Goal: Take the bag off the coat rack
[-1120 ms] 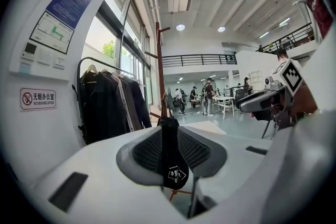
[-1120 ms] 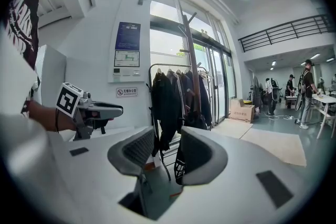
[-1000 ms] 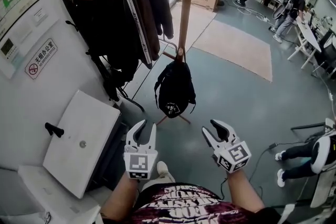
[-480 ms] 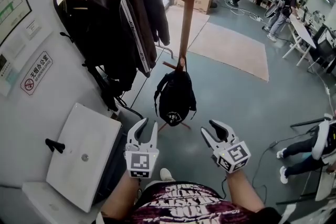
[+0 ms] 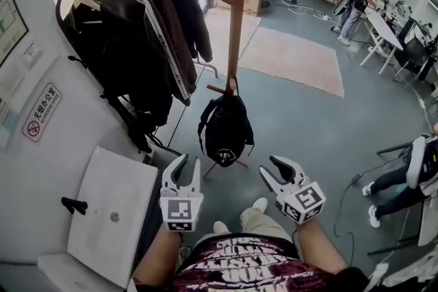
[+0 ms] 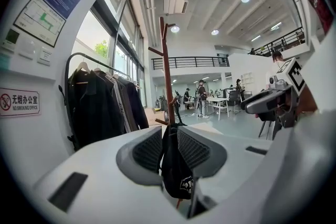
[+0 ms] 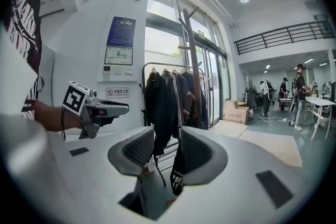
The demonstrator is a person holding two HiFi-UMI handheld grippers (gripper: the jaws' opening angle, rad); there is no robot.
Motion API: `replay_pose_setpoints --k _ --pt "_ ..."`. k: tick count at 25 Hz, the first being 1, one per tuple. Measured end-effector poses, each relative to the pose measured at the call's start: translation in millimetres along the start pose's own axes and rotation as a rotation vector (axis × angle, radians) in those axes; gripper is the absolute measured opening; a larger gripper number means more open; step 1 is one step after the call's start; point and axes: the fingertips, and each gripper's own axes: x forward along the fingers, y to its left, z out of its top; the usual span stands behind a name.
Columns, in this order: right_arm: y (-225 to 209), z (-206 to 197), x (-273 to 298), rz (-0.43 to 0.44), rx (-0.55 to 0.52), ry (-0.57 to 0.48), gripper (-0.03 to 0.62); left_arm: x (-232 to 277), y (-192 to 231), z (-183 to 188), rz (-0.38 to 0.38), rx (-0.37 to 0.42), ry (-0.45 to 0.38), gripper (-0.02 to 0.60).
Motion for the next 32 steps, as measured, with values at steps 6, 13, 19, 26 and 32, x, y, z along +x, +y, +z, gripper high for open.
replay_pose_setpoints --k 6,13,19,26,32 --pt "1.6 5.0 11.6 0.022 -0.012 0.006 0.166 -3.7 13.7 -2.7 0.031 -0.014 0.006 0.083" --pt "5.6 2.9 33.3 0.08 -0.016 0.028 0.161 -3.7 25.8 -5.3 0.071 -0.02 0.019 0.083" --pt "0.2 1.8 53.0 0.112 -0.01 0.033 0.16 5.5 31.2 -10.4 0.088 -0.017 0.04 0.083" --pt "-17.5 7.5 72.2 0.115 -0.03 0.035 0.15 28.1 33.0 -8.7 0.082 -0.034 0.039 0.083" --pt "-36.5 5.1 89.9 0.105 -0.024 0.041 0.149 47.7 35.1 -13.8 0.077 -0.042 0.051 0.083"
